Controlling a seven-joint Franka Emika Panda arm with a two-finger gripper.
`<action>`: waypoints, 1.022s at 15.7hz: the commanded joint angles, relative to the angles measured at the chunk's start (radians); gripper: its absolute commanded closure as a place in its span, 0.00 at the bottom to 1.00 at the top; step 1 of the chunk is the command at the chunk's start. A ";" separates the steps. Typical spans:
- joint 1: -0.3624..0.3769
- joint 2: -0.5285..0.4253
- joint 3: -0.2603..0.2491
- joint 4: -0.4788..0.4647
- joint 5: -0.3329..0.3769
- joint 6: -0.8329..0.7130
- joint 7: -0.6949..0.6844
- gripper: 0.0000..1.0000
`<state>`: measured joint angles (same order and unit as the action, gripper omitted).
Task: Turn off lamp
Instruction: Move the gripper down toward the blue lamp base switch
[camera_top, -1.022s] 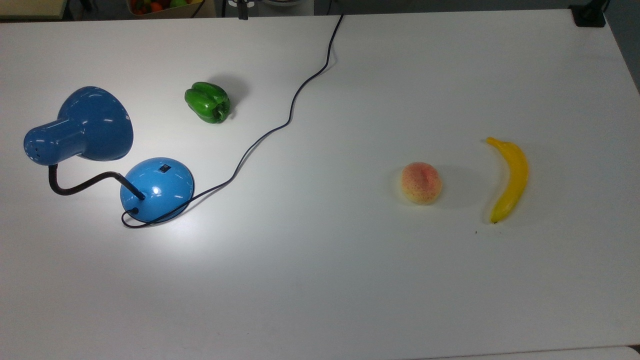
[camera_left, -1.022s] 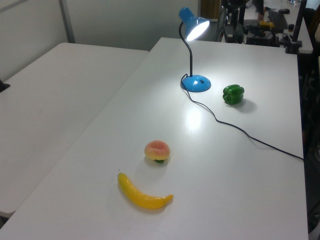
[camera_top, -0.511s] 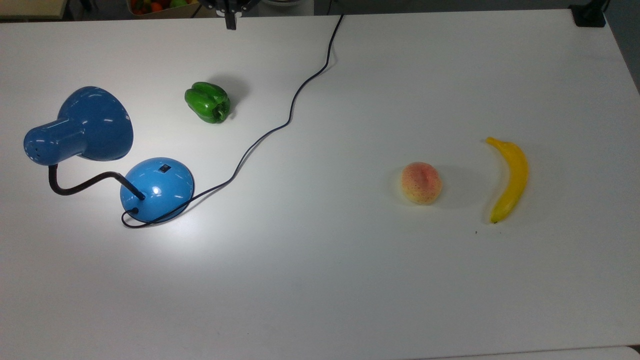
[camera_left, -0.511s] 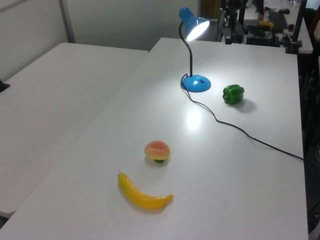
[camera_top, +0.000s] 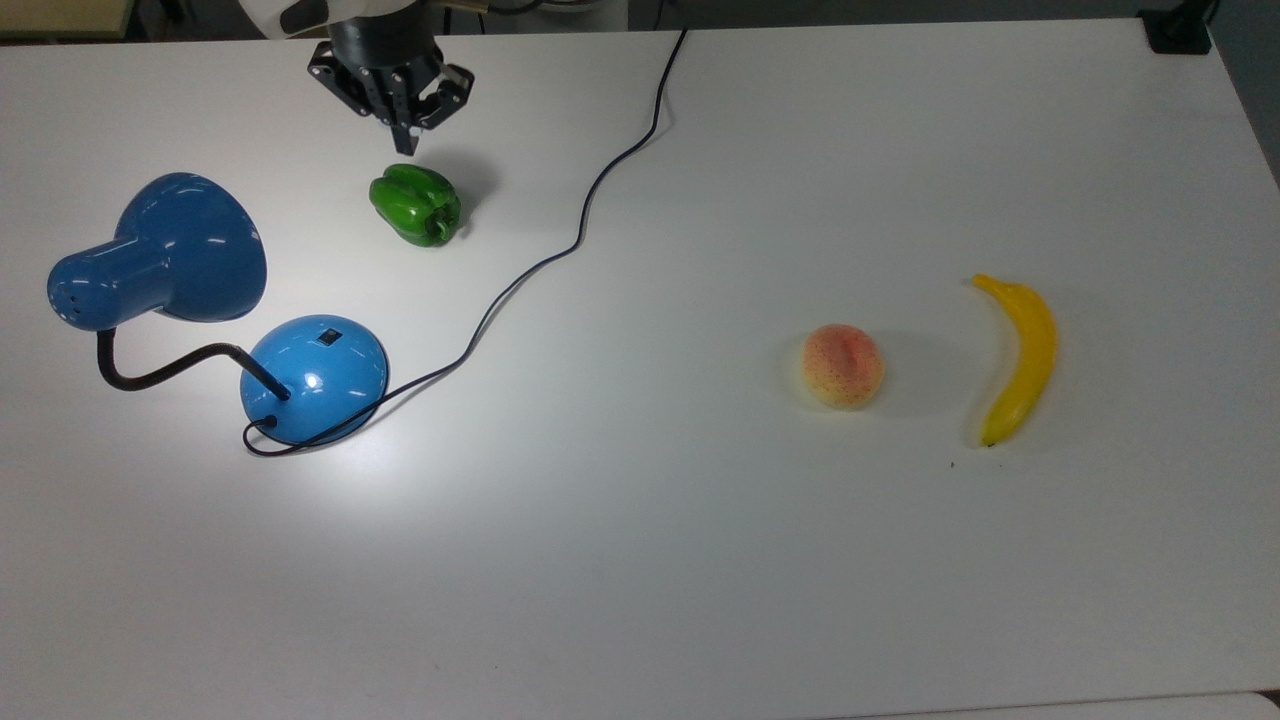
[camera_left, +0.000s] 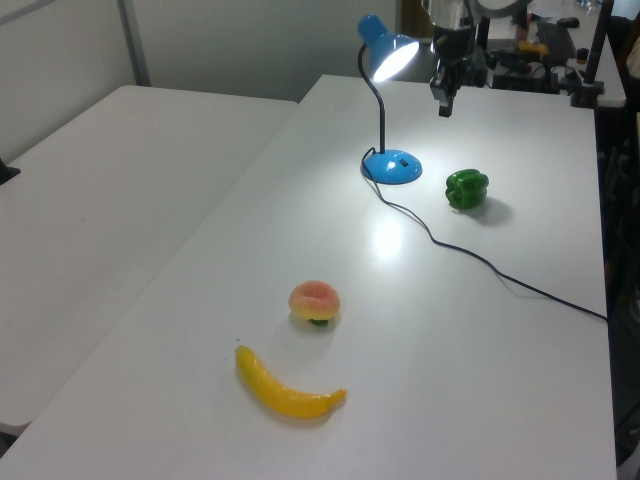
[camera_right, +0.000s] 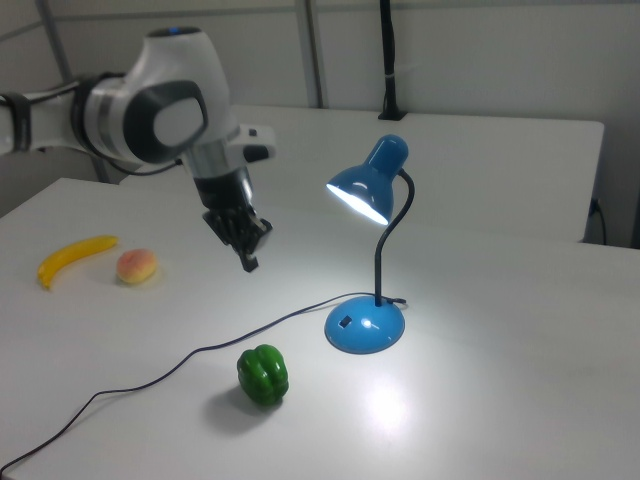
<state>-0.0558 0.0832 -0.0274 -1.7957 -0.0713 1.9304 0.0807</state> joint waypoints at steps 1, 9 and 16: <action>-0.035 0.024 -0.002 -0.102 0.005 0.171 0.093 1.00; -0.079 0.141 -0.002 -0.136 0.004 0.392 0.151 1.00; -0.105 0.222 -0.003 -0.125 0.001 0.538 0.162 1.00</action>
<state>-0.1528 0.2798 -0.0285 -1.9205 -0.0713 2.4041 0.2236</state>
